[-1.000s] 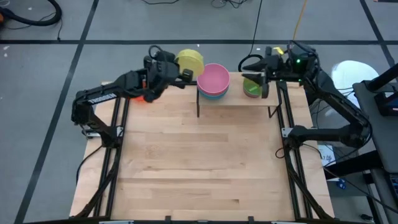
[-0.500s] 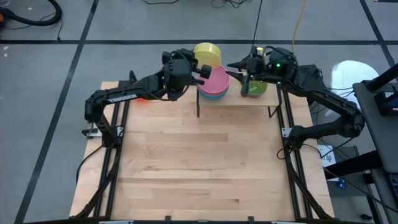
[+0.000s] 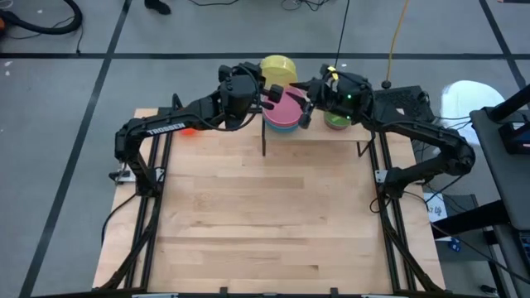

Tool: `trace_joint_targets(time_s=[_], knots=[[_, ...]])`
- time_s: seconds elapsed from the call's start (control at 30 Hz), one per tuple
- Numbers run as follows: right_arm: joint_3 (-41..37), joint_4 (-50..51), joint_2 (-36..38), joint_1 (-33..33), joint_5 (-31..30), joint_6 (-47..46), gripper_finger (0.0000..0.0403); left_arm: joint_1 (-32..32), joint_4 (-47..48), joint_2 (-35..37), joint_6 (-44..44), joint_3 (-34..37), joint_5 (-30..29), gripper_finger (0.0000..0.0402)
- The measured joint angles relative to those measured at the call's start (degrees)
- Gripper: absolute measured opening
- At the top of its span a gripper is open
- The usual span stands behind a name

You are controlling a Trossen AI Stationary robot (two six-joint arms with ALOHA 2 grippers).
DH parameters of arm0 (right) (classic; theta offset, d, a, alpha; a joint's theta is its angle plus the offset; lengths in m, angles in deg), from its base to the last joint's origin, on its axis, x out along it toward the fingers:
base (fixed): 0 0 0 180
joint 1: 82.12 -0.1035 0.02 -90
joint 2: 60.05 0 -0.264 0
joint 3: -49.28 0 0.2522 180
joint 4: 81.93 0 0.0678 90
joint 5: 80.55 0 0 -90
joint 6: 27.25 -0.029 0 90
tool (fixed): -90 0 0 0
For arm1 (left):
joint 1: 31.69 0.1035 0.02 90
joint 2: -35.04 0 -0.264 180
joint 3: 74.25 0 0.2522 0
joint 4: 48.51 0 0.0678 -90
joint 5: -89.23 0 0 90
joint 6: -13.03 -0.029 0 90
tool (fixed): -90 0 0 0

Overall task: Place and stack bowls onto a shelf
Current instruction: Stack the yellow bowl on top of the green bowl on the shelf

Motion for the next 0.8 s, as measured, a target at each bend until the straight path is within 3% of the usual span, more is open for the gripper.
trace_joint_targets(time_s=[0.2, 0.43, 0.63, 0.8], knots=[[0.00, -0.01, 0.51, -3.00, 1.21, 1.08, 0.0111, 0.34, 0.08, 0.00, -0.68, 0.00, 1.25, 0.0003], [0.00, -0.33, 1.69, -6.11, -4.77, 2.39, 0.0111, 0.37, 0.70, 0.00, -0.77, 0.00, 1.05, 0.0003], [0.00, -0.37, 2.40, -7.41, -13.71, 5.45, 0.0111, 0.37, 1.70, 0.00, -0.57, 0.00, 0.85, 0.0003], [0.00, -0.38, 2.40, -7.41, -14.99, 4.68, 0.0111, 0.39, 1.67, 0.00, -0.44, 0.00, 0.74, 0.0003]])
